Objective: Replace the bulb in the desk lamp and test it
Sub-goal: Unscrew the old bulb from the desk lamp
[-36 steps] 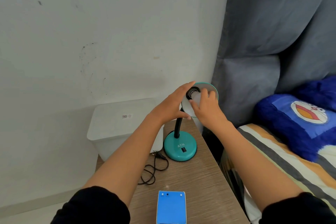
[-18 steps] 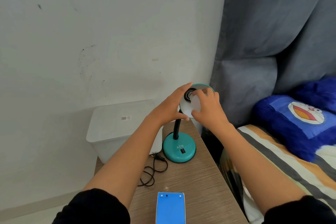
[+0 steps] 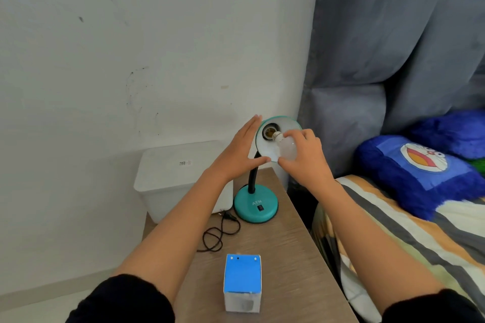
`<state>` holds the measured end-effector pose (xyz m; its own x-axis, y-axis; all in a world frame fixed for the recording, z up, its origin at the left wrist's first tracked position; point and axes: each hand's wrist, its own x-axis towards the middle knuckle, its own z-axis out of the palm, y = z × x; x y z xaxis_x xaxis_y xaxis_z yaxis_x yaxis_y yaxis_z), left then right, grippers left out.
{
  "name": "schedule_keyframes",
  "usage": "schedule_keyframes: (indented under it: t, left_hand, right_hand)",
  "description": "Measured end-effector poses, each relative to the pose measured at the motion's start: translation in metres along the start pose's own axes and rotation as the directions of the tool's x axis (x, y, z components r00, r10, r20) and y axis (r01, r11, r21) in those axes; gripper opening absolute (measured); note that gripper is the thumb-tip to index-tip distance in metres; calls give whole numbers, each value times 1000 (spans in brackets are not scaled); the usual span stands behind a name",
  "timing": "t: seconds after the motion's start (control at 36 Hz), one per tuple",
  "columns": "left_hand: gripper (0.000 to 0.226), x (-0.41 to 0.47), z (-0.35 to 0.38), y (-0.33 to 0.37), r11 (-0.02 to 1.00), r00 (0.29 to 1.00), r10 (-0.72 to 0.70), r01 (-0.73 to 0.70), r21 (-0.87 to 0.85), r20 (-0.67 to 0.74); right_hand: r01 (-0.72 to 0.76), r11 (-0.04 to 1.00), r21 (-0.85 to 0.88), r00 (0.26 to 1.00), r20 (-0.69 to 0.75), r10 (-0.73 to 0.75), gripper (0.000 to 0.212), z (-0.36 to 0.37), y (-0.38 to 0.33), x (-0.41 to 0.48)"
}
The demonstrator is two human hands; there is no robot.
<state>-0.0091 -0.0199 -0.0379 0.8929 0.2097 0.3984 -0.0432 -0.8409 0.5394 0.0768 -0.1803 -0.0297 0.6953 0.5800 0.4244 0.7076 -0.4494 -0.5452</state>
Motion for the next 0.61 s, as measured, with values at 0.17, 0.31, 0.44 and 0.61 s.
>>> schedule_keyframes:
  t: [0.17, 0.31, 0.44, 0.61]
  left_hand:
    - [74, -77, 8, 0, 985, 987, -145, 151, -82, 75]
    - [78, -146, 28, -1, 973, 968, -191, 209, -101, 160]
    - [84, -195, 50, -11, 949, 922, -284, 310, -61, 263]
    - [93, -222, 68, -17, 926, 866, -348, 377, -12, 360]
  right_hand:
    - [-46, 995, 91, 998, -39, 50, 53, 11, 12, -48]
    - [-132, 980, 149, 991, 11, 132, 53, 34, 33, -102]
    - [-229, 958, 172, 968, 140, 206, 53, 62, 53, -152]
    - [-354, 924, 143, 910, 280, 305, 56, 90, 67, -190]
